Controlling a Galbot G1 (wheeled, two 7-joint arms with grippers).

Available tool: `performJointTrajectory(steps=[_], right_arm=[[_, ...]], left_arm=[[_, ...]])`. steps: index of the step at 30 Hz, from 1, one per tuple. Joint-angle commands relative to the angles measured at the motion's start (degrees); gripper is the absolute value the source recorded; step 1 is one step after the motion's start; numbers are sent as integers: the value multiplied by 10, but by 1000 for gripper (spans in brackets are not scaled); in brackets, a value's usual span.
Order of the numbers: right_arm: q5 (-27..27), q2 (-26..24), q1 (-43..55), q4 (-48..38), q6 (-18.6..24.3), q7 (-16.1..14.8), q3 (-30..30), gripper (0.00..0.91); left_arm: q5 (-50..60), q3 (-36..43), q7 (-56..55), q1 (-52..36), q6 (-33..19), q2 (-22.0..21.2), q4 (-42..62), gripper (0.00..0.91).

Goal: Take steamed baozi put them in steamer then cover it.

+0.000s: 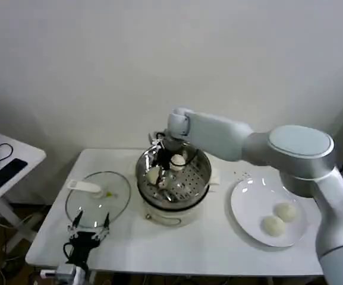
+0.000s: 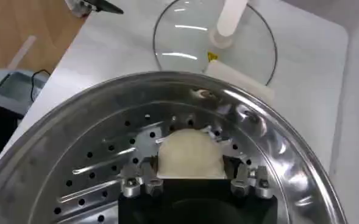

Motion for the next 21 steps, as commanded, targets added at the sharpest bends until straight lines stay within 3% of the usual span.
performJointTrajectory(steps=[1,6,11,16,21], right_arm=[[0,-2,2,6,2,1,0,907],[5,-13,14,17,3,-1,-1,907],[32,-55,63,71,2,-3,-13,907],[85,-161,153,196,0,-3,-45,907],[74,-285,222,289,6,-14,-84,907]], left_arm=[[0,0,0,-1,0,0,2,907],[0,0,0,-1,0,0,2,907],[0,0,0,-2,1,-1,1,907],[1,2,-1,-4,2,-1,0,907],[1,7,-2,-4,6,3,-2,907]])
